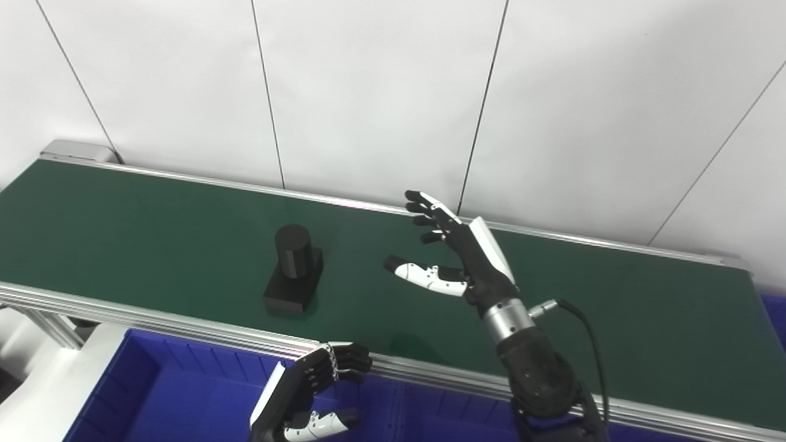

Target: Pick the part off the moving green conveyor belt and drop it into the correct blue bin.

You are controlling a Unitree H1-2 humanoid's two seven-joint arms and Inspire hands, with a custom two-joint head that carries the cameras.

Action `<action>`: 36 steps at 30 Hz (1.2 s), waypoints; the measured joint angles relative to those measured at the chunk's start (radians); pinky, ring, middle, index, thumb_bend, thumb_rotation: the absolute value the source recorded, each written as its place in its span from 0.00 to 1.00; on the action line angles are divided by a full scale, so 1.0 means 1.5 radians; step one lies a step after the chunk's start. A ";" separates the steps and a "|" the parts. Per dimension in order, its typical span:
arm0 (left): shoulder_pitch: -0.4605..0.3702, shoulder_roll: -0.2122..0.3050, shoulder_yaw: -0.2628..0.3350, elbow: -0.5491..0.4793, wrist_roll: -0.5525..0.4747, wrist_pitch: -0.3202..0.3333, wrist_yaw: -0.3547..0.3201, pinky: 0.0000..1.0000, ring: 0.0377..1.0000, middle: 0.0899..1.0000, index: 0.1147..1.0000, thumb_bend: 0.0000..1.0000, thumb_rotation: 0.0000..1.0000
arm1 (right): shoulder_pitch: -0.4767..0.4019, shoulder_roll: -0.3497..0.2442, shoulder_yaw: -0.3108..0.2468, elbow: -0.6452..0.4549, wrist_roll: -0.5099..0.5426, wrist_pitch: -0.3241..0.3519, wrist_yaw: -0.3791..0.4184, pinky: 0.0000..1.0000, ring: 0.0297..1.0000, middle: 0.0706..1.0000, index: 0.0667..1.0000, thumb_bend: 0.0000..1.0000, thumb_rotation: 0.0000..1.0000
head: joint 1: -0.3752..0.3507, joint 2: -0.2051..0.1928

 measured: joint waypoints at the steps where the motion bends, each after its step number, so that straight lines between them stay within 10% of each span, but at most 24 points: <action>1: 0.001 0.000 0.000 -0.001 0.000 0.000 0.000 0.61 0.64 0.63 0.63 0.98 0.46 | -0.004 0.002 0.000 0.007 0.001 0.000 0.000 0.76 0.83 0.84 0.88 0.62 0.40 | 0.000 0.000; 36: 0.010 -0.006 -0.017 -0.017 0.018 0.005 0.000 0.60 0.63 0.63 0.64 0.98 0.46 | -0.085 0.053 0.038 0.321 -0.001 -0.082 -0.104 0.77 0.83 0.83 0.87 0.69 0.24 | 0.030 -0.003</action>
